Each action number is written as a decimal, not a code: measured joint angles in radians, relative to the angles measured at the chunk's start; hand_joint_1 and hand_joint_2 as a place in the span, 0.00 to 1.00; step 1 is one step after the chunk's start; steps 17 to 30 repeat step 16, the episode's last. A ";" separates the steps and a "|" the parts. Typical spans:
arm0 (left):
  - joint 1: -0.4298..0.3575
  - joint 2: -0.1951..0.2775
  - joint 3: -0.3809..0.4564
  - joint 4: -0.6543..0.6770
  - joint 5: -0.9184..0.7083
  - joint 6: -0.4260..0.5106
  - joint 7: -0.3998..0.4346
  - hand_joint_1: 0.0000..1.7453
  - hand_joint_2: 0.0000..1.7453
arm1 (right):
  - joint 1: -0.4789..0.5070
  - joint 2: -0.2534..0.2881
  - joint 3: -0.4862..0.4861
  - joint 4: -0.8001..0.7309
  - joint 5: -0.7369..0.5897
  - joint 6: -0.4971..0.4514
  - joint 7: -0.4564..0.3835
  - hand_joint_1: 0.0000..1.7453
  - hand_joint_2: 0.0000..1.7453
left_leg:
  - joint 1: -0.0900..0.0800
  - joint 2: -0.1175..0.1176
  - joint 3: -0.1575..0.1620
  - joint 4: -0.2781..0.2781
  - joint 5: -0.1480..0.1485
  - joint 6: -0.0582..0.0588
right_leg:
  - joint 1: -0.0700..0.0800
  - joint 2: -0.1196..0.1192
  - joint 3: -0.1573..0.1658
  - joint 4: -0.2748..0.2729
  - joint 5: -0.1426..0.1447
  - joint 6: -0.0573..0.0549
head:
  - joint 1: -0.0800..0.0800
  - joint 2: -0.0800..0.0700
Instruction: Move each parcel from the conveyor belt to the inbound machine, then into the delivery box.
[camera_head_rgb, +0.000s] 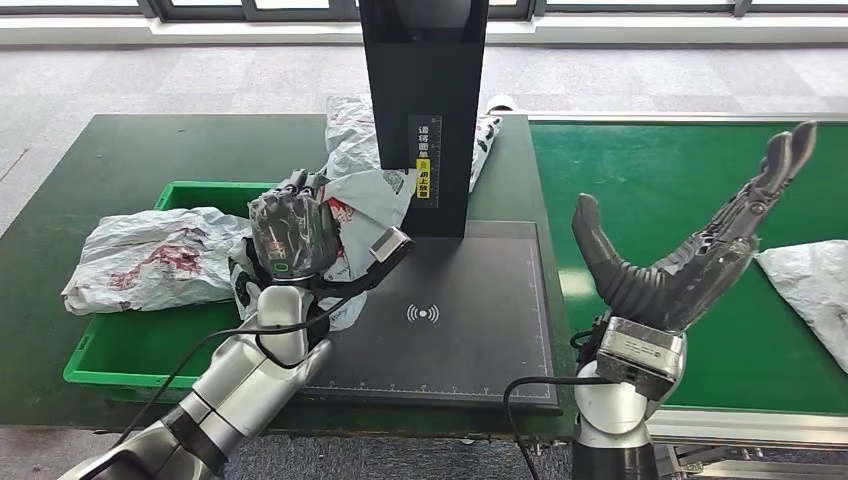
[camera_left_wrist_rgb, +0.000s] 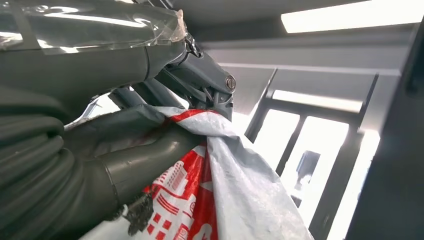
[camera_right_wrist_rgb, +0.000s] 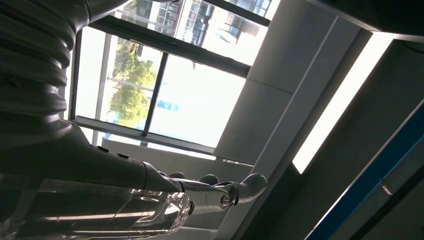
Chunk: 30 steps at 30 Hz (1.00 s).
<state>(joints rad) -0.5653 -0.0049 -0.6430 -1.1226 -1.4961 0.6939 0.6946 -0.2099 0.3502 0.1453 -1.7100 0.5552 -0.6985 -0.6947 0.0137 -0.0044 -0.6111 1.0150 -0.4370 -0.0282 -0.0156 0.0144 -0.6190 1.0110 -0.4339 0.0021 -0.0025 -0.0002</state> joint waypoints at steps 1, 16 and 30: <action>-0.002 0.023 0.000 -0.043 0.000 0.000 0.000 1.00 1.00 | 0.000 0.000 0.000 0.003 0.000 0.000 0.000 0.00 1.00 | 0.000 0.000 0.000 0.000 0.000 0.000 | 0.000 0.000 0.000 0.000 0.000 0.000 | 0.000 0.000; 0.092 0.114 0.236 -0.344 0.000 0.003 -0.138 1.00 1.00 | -0.001 0.000 0.000 0.030 -0.010 0.000 0.000 0.00 1.00 | 0.000 0.000 0.000 0.000 0.000 0.000 | 0.000 0.001 0.000 0.000 0.000 0.000 | 0.000 0.000; 0.092 0.114 0.236 -0.344 0.000 0.003 -0.138 1.00 1.00 | -0.001 0.000 0.000 0.030 -0.010 0.000 0.000 0.00 1.00 | 0.000 0.000 0.000 0.000 0.000 0.000 | 0.000 0.001 0.000 0.000 0.000 0.000 | 0.000 0.000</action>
